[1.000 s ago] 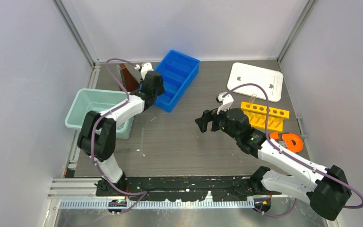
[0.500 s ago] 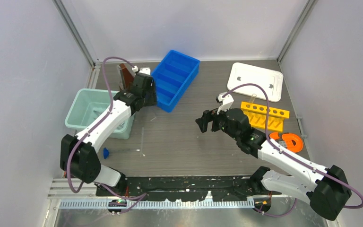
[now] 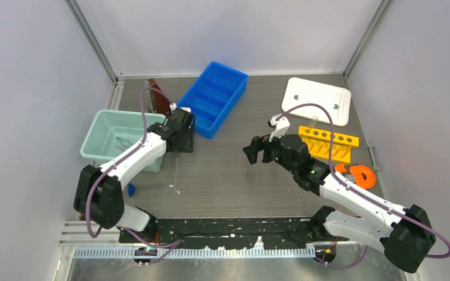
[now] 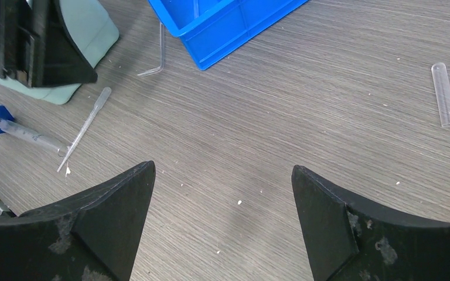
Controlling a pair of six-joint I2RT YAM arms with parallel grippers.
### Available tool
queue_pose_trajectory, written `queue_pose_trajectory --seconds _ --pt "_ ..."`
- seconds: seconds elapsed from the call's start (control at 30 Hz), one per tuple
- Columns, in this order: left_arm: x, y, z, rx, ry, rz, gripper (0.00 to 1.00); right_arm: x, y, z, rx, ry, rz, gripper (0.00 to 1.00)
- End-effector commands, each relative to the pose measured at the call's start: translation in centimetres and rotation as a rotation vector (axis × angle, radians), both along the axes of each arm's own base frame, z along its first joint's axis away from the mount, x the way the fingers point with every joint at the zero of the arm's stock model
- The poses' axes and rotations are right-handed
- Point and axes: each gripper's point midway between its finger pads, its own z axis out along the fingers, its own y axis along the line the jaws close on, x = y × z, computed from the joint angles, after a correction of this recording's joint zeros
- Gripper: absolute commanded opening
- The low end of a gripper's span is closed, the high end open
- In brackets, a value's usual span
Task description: Organize the chemistry lab equipment
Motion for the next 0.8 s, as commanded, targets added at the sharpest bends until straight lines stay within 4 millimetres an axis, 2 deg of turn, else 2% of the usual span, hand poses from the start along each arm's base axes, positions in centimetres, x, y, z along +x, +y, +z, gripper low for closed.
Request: queue_pose_trajectory --seconds 0.0,0.13,0.23,0.4,0.77 --pt "-0.9 0.3 -3.0 0.012 0.054 0.028 0.48 0.5 -0.1 2.2 0.035 -0.063 -0.018 0.93" --pt "-1.3 1.3 -5.2 0.067 0.089 0.058 0.47 0.5 -0.1 2.2 0.035 -0.063 -0.018 0.93" --pt "-1.4 1.7 -6.1 0.099 0.108 0.061 0.47 0.5 0.0 2.1 0.034 -0.061 -0.015 0.93" --pt "-1.2 2.2 -7.0 0.139 0.121 0.065 0.46 0.5 -0.1 2.2 0.032 -0.063 -0.017 0.93" --pt "-1.0 2.0 -8.3 0.142 0.145 0.089 0.43 0.4 -0.2 2.2 0.031 -0.067 -0.021 0.93"
